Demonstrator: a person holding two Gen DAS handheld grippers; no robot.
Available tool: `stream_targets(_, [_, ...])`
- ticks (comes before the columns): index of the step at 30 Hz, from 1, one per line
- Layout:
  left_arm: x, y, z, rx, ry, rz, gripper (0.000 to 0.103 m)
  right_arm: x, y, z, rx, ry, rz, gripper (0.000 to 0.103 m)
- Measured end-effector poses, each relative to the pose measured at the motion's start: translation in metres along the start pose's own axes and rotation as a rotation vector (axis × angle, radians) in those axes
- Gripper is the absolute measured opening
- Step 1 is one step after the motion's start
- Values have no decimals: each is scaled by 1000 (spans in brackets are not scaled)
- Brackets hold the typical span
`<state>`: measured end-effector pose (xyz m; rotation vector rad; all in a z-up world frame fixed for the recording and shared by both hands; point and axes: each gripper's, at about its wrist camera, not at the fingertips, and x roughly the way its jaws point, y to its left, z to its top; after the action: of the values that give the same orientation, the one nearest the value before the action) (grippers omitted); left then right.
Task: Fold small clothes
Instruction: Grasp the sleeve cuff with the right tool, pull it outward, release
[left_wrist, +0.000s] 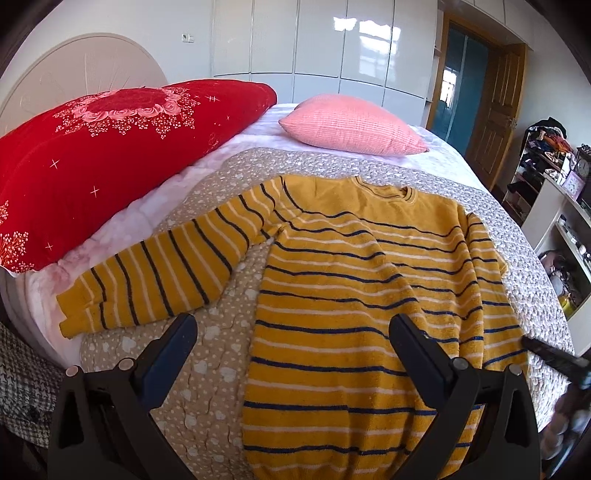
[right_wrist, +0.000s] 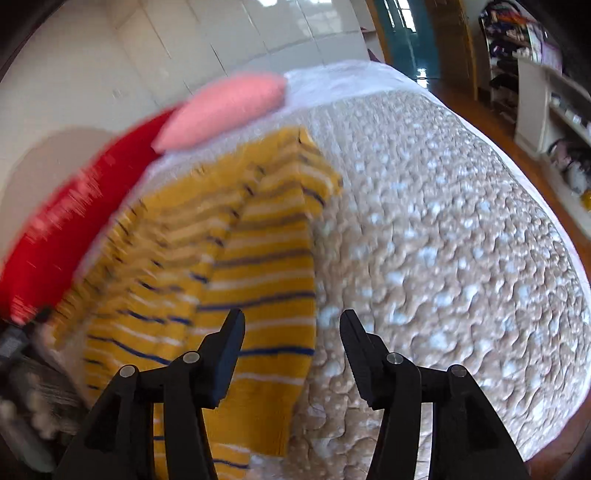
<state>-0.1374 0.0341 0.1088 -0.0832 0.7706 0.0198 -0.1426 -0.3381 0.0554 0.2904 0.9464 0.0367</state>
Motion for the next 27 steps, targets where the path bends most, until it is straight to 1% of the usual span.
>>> stream_targets(1, [0,1,0,-5,0,-1,103,10,1,-2,11,26,-2,58])
stream_targets(3, [1,6,1,-18,2,3,103,22,-1,-7,54,69,69,30])
stream_targets(4, [1,10,2,-25,0,8,103,24,-3,-7,74,81,127,7])
stream_targets(5, [0,14,3,-32,-2,14,103,21,-5,-8,95,81,172,8])
stream_targets(6, [-1,20,5,-42,-6,21,103,12,-11,-5,107,57,189,8])
stream_targets(7, [-2,24,6,-50,-11,27,103,2,-16,-2,109,30,175,8])
stream_targets(9, [-4,37,9,-66,-24,52,103,-20,-33,9,115,-33,92,7])
stream_targets(12, [-5,52,10,-86,-34,94,103,-49,-76,31,146,-101,-148,7])
stream_targets(14, [-3,61,11,-101,-28,110,103,-58,-108,47,140,-126,-397,7])
stream_targets(15, [-1,66,11,-113,-22,117,103,-56,-118,52,140,-125,-471,7])
stream_targets(16, [0,70,11,-120,-21,121,103,-53,-133,58,150,-105,-546,7])
stream_targets(17, [0,74,11,-125,-21,128,103,-47,-147,62,170,-71,-588,8])
stream_targets(18, [0,80,12,-129,-26,140,103,-44,-155,63,187,-52,-602,9])
stream_targets(19, [-1,84,13,-132,-32,150,103,-44,-162,63,212,-42,-589,11])
stream_targets(21, [-2,96,14,-138,-42,174,103,-50,-160,59,216,-76,-560,15])
stream_targets(23, [-2,116,15,-150,-46,216,103,-58,-149,53,206,-114,-573,38])
stream_targets(25, [-2,136,15,-169,-46,258,103,-67,-134,49,191,-168,-557,40])
stream_targets(27, [-2,166,12,-211,-45,296,103,-72,-111,45,172,-201,-515,40])
